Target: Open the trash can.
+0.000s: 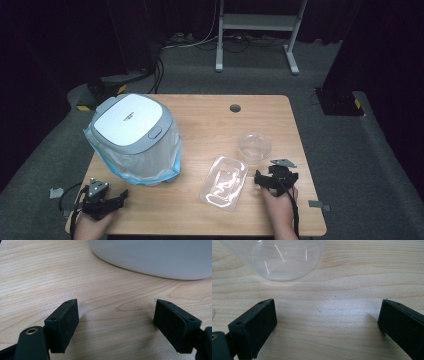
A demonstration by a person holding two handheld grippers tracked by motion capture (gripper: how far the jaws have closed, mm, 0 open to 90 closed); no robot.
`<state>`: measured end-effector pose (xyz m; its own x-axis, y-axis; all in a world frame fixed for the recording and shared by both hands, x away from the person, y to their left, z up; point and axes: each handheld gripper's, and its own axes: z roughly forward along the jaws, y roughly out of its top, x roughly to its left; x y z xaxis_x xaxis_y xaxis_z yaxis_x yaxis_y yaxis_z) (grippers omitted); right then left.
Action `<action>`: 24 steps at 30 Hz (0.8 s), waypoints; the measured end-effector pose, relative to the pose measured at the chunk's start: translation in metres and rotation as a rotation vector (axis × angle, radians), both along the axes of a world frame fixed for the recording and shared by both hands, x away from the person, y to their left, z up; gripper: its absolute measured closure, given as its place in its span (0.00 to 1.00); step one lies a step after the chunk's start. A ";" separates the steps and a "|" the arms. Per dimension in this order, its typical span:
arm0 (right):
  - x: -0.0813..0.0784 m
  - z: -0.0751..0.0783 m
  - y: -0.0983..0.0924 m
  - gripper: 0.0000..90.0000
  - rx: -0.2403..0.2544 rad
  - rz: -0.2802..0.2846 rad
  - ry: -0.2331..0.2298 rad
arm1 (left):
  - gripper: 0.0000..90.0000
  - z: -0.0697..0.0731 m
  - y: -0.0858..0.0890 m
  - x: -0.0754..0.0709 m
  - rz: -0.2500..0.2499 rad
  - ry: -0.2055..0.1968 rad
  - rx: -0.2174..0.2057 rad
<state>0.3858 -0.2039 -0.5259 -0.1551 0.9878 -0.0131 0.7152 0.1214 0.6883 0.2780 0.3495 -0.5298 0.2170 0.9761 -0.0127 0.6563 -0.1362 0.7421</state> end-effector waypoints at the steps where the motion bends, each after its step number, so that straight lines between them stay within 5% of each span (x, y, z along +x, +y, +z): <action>1: -0.001 0.000 0.000 0.02 -0.001 0.002 -0.001 | 0.24 0.000 0.000 0.000 0.001 0.000 0.003; 24: -0.009 0.004 -0.005 0.35 0.004 0.047 -0.034 | 0.24 0.000 0.000 -0.001 -0.004 -0.003 0.003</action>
